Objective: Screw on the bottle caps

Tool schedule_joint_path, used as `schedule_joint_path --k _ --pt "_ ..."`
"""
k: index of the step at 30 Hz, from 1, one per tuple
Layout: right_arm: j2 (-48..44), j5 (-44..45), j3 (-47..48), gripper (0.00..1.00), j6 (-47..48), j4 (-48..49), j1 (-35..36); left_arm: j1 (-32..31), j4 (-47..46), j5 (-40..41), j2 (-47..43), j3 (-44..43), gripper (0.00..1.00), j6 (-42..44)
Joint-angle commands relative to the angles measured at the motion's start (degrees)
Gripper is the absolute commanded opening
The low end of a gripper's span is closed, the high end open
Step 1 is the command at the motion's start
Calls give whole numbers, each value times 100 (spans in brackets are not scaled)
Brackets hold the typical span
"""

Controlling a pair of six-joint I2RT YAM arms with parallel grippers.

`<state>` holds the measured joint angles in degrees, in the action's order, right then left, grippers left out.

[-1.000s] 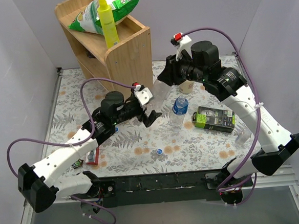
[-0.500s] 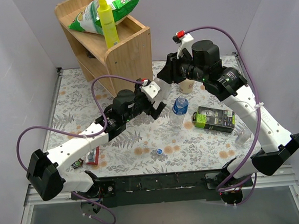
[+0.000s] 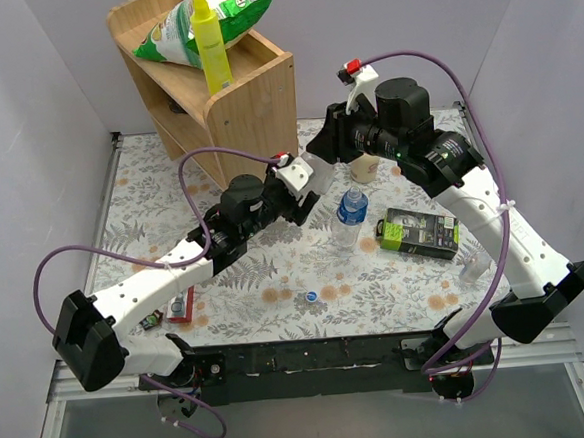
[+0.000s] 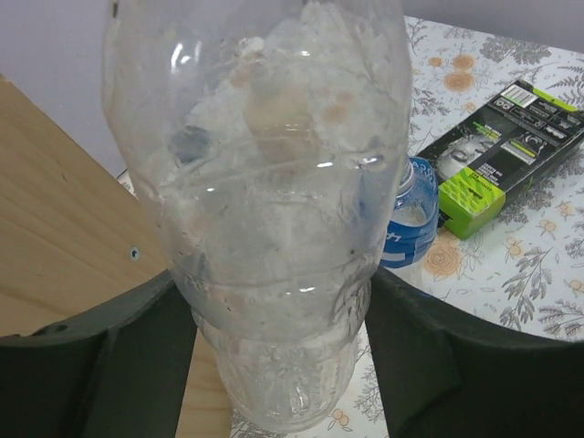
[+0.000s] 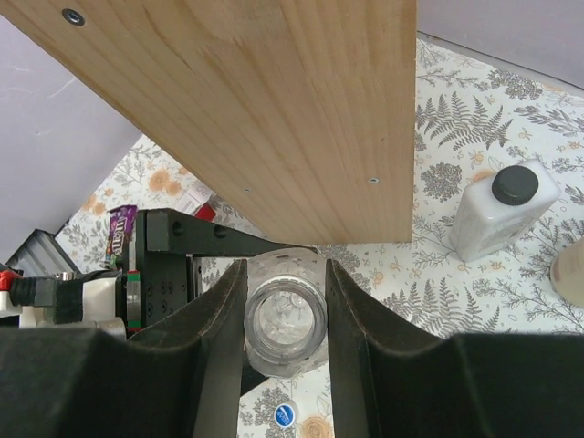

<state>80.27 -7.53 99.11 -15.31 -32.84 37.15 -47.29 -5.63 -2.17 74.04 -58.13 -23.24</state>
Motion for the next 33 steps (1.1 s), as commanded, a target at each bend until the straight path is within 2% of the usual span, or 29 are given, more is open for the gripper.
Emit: schedule_joint_path --k 1,5,6,8,9,12,15,17,19,22,24,27,29,30,33 --pt "-117 -196 12 1 -51 348 -14 -35 -263 323 75 -129 57 4" --pt "-152 -477 12 2 440 270 -14 -17 -220 26 -38 -24 29 74" --pt "-222 -547 38 26 580 217 -58 17 -185 -28 -152 38 26 92" --pt "-336 -1290 151 56 1402 -28 -163 79 34 -125 -310 117 24 92" --pt "-511 -1338 222 74 1512 -203 -233 158 140 -360 -390 213 24 92" --pt "-1168 -1085 -56 85 2241 -302 -374 246 684 -896 -776 407 26 214" --pt "-1749 -1128 -706 88 3118 -293 -392 273 1256 -1450 -1172 617 25 206" --pt "-1839 -1460 -954 87 3594 -703 -384 273 1720 -1706 -1497 715 22 338" --pt "-1804 -1794 -1375 77 4263 -995 -384 290 1994 -1830 -1716 890 16 539" --pt "-1594 -2164 -1849 78 5063 -1330 -366 299 2574 -1900 -2313 1241 5 916" --pt "-1410 -2130 -2009 77 5283 -1295 -139 308 2961 -1866 -2858 1426 3 936" --pt "-954 -1972 -2176 68 5740 -1348 126 395 3620 -1874 -3368 1541 0 866" --pt "-733 -2330 -2334 68 6677 -1794 135 501 4241 -1787 -3379 1376 0 639" --pt "-636 -2419 -2483 85 6934 -1883 248 562 4428 -1734 -3361 1322 0 585" --pt "-653 -2131 -3361 87 7558 -1332 765 738 4729 -1707 -3641 1409 0 436"
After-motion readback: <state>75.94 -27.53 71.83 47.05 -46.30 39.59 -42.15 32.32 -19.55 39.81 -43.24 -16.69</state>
